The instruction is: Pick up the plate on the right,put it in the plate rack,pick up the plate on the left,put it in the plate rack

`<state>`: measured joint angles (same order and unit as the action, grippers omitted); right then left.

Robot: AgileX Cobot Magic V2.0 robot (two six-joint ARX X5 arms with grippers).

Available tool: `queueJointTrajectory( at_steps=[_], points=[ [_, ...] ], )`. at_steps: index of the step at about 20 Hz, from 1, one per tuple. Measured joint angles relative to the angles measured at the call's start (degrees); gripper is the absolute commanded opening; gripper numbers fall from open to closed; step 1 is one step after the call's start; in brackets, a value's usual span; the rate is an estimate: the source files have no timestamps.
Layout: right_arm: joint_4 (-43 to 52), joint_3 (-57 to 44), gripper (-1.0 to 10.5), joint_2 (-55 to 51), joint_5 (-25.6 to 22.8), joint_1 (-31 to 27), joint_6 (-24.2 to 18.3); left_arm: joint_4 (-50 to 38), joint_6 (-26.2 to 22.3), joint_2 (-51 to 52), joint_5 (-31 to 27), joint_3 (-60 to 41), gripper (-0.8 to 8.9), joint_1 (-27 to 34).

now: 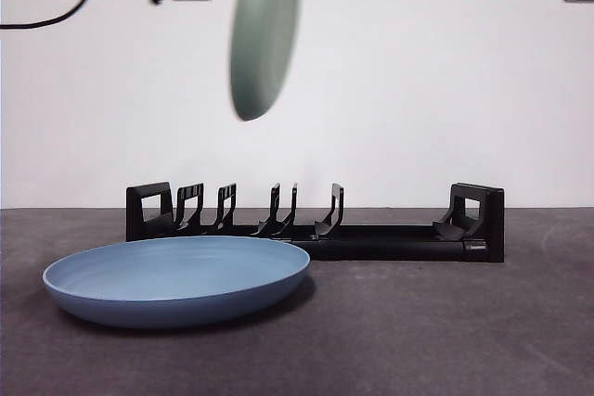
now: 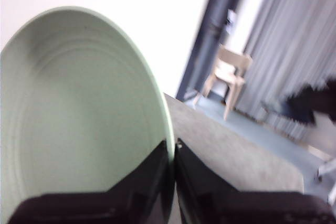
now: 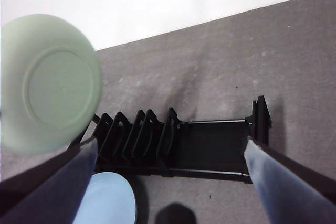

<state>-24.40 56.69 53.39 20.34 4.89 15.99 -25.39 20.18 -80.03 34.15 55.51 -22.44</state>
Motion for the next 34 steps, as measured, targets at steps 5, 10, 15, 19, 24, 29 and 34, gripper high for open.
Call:
queueJointTrajectory(
  at_steps=[5, 10, 15, 19, 24, 29, 34],
  points=[
    [-0.4, 0.0, 4.7, 0.1, 0.0, 0.0, -0.1, -0.1, 6.3, 0.0, 0.3, 0.0, -0.10, 5.4],
    [-0.4, 0.0, 4.7, 0.1, 0.0, 0.0, -0.1, -0.6, 10.7, 0.0, 0.3, 0.0, -0.10, 7.6],
    [-0.4, 0.0, 4.7, 0.1, 0.0, 0.0, -0.2, -1.0, 12.5, -0.8, -0.1, 0.0, -0.10, 7.8],
    [-0.5, 0.0, 4.7, 0.1, 0.0, 0.0, -0.2, -1.0, 12.7, -3.1, -1.2, 0.0, -0.10, 7.8],
    [-1.6, 0.0, 4.7, 0.1, 0.0, 0.0, -0.2, -0.7, 12.9, -6.8, -2.6, 0.0, -0.09, 7.8],
    [-1.8, 0.0, 4.7, 0.1, -0.9, 0.0, -0.2, -0.7, 12.9, -9.9, -2.6, 0.0, -0.09, 7.8],
    [-1.8, 0.0, 4.7, 0.1, -1.0, 0.0, -0.2, 1.2, 12.8, -12.0, -4.1, 0.0, -0.09, 7.8]
  ],
)
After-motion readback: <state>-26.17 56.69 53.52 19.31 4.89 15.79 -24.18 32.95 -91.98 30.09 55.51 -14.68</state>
